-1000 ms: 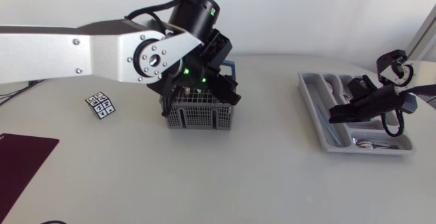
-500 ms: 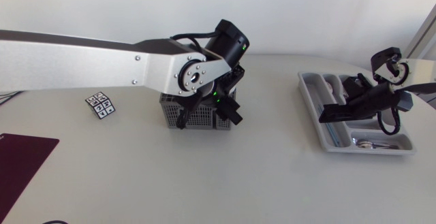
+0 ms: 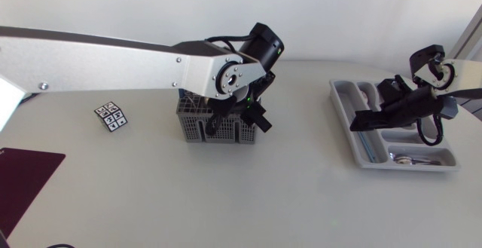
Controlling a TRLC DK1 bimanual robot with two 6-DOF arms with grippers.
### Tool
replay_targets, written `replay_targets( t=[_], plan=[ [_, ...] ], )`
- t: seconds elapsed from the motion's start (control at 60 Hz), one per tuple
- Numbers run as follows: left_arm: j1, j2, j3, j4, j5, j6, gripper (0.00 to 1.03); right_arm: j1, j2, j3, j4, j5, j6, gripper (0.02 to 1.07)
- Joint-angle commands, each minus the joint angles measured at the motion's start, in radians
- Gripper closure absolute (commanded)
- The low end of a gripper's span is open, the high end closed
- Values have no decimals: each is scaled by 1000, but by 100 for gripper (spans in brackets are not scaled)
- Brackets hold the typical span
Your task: Transfer all utensils from the basket to the drawer tray.
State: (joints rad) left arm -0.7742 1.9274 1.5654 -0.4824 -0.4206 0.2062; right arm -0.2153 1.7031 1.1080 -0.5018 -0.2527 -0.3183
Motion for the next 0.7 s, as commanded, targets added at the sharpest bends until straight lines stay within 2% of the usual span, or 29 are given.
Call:
replay_targets(
  t=[0.0,0.3,0.583,0.683],
  plan=[
    [13,30,30,-13,-10,-21,75,13,-25,-16,-17,9,21,7],
    [21,41,25,-8,-10,-21,97,24,-60,-33,-17,9,24,7],
    [0,12,10,-8,-12,-11,100,28,-79,-56,-14,9,21,7],
    [-19,-15,1,-2,-64,6,100,31,-83,-63,-9,7,19,7]
  ],
)
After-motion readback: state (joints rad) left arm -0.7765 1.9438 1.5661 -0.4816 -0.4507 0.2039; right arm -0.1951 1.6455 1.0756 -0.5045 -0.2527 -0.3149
